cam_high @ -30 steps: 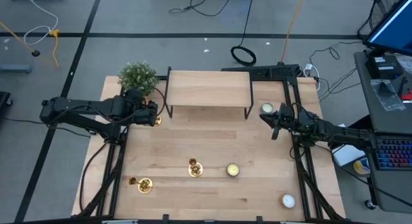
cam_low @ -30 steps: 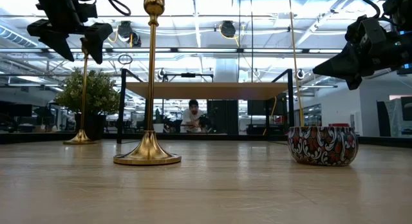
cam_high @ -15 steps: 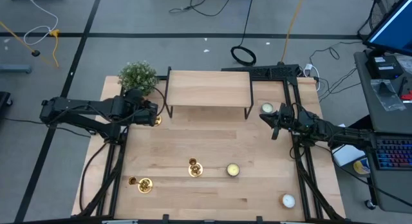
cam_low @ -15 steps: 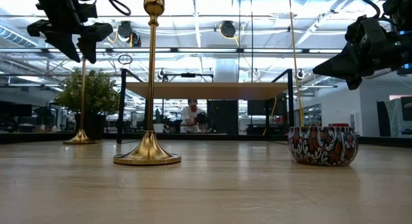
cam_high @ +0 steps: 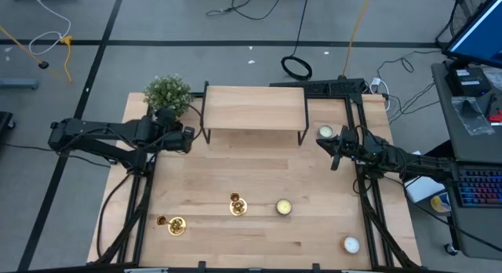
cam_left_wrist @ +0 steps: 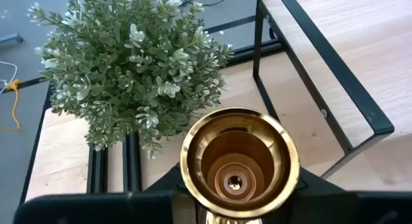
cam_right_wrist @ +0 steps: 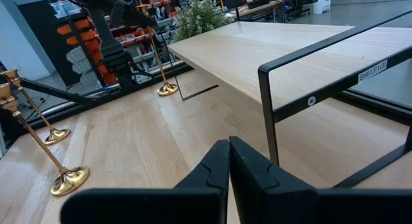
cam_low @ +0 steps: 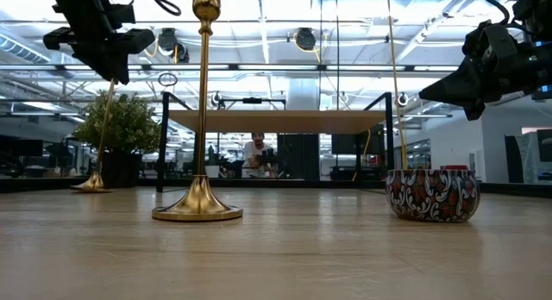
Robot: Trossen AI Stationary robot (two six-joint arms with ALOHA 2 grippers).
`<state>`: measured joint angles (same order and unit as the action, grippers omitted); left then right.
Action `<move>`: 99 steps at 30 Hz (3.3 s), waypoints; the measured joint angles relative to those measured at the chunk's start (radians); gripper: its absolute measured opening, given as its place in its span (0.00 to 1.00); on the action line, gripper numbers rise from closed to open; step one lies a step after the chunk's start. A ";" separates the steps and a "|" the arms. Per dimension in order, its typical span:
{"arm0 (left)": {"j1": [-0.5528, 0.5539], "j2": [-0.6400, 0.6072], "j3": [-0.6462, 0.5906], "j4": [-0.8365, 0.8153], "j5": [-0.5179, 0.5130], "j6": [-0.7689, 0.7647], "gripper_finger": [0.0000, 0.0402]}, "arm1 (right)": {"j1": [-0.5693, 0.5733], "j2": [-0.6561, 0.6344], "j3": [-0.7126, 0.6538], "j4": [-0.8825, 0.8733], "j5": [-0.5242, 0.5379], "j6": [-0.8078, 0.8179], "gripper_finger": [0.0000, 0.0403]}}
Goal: Pick & Place candle stick holders
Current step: Put the top gold candle holder on the shelf
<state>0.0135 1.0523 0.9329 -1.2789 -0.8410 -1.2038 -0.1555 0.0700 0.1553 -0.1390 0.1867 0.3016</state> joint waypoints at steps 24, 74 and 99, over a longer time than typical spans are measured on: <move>0.000 0.001 0.394 -0.143 0.002 0.132 0.23 | 0.000 0.000 0.000 0.000 -0.003 -0.003 0.01; 0.307 0.263 0.700 0.655 0.128 0.894 0.23 | 0.000 0.000 0.000 0.001 -0.004 0.001 0.01; 0.527 0.387 0.700 0.646 0.287 0.862 0.23 | 0.000 0.000 0.000 0.000 -0.004 0.001 0.01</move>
<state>0.5410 1.4391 1.6325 -0.6327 -0.5536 -0.3416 -0.1555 0.0702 0.1555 -0.1387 0.1825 0.3023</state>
